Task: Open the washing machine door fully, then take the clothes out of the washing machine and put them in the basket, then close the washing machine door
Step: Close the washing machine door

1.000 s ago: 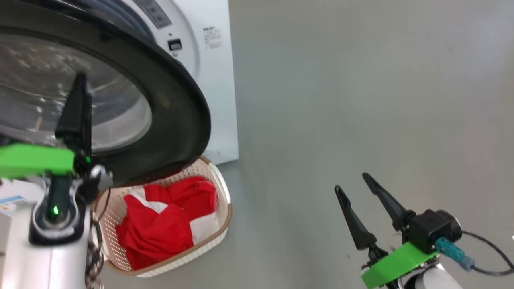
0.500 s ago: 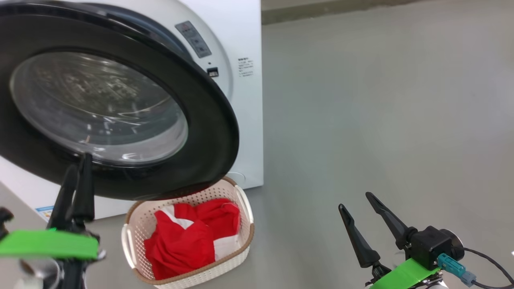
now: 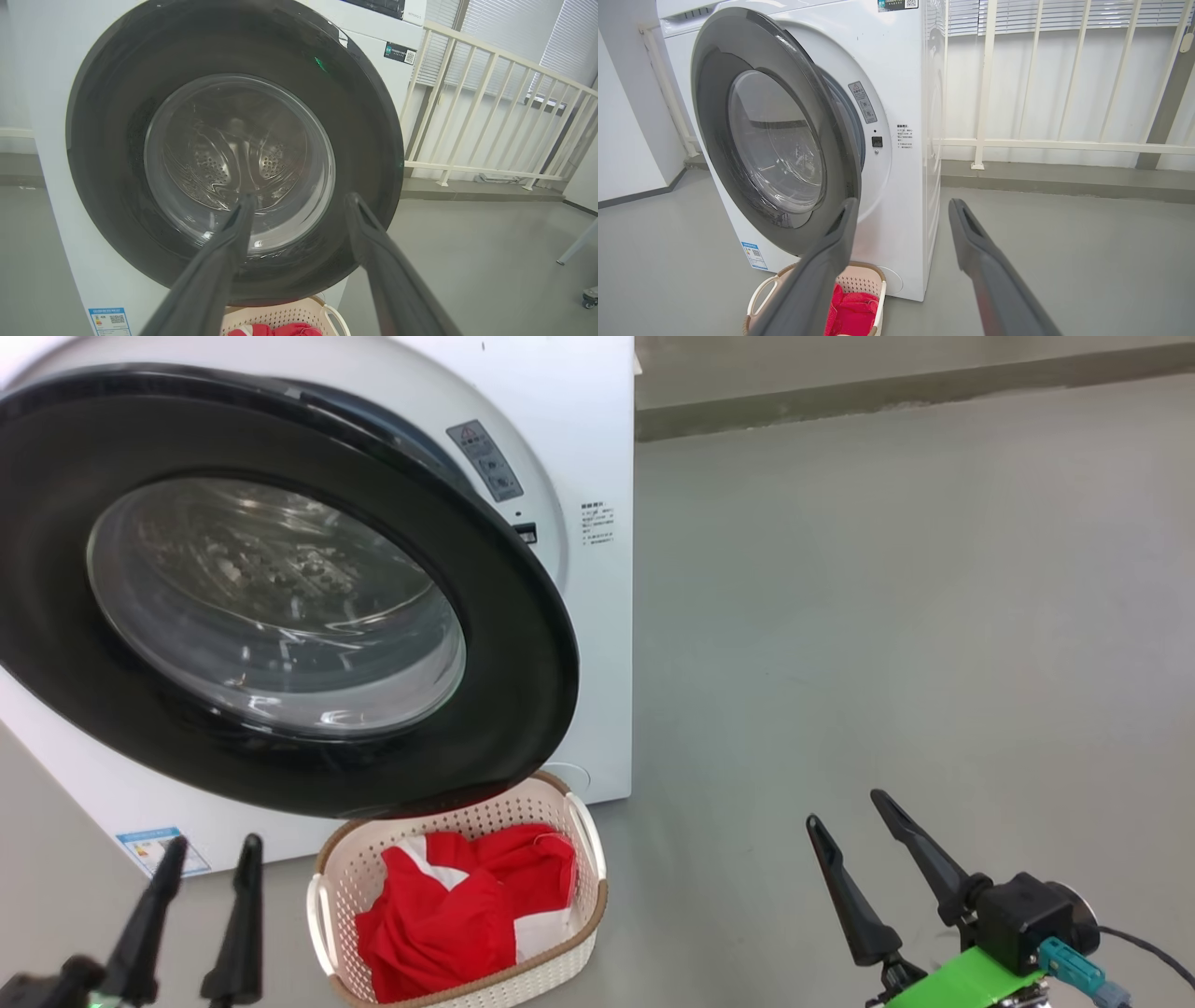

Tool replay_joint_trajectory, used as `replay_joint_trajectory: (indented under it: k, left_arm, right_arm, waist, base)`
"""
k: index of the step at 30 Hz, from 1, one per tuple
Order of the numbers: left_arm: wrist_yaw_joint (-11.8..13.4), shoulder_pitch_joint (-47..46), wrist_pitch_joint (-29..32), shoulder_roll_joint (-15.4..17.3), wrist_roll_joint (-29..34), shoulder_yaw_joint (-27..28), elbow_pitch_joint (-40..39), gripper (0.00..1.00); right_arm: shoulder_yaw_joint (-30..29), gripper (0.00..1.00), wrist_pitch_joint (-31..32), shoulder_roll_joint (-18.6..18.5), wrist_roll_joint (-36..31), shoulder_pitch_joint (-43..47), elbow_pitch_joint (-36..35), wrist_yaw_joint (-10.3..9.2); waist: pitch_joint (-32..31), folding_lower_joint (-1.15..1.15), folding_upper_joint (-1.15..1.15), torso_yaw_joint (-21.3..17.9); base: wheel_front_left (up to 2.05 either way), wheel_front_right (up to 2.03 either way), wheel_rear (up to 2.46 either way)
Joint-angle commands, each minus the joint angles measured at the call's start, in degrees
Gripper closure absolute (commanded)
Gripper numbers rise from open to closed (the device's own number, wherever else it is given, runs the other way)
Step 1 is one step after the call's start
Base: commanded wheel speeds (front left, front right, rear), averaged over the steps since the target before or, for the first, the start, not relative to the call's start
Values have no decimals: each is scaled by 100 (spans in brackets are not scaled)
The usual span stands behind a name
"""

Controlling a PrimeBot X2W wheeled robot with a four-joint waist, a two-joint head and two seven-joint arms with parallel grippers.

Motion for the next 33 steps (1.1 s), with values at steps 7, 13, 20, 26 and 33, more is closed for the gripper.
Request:
replay_joint_trajectory:
  k: [7,13,20,26,33]
  left_arm:
    - [-167,454,-67,-530,1053,1004,-347,0]
    - [-220,619,-68,-696,1750,999,-240,0]
    - [-231,674,-68,-747,1982,954,-176,0]
    - [-232,683,-68,-735,2041,940,-169,0]
    - [-232,644,-69,-790,2074,900,-186,0]
  right_arm:
    - [-65,0,-36,-28,-17,64,-276,28]
    - [-97,0,-36,4,-41,89,-323,28]
    - [-69,0,-36,15,-44,80,-336,28]
    - [-69,0,-36,25,-47,66,-332,28]
    - [-113,0,-36,71,-165,-46,-267,28]
  waist:
    - [-92,0,0,14]
    - [-105,0,0,52]
    - [-102,0,0,29]
    - [-67,0,0,2]
    - [19,0,0,56]
  base:
    - [0,0,0]
    - [0,0,0]
    - [0,0,0]
    - [0,0,0]
    - [0,0,0]
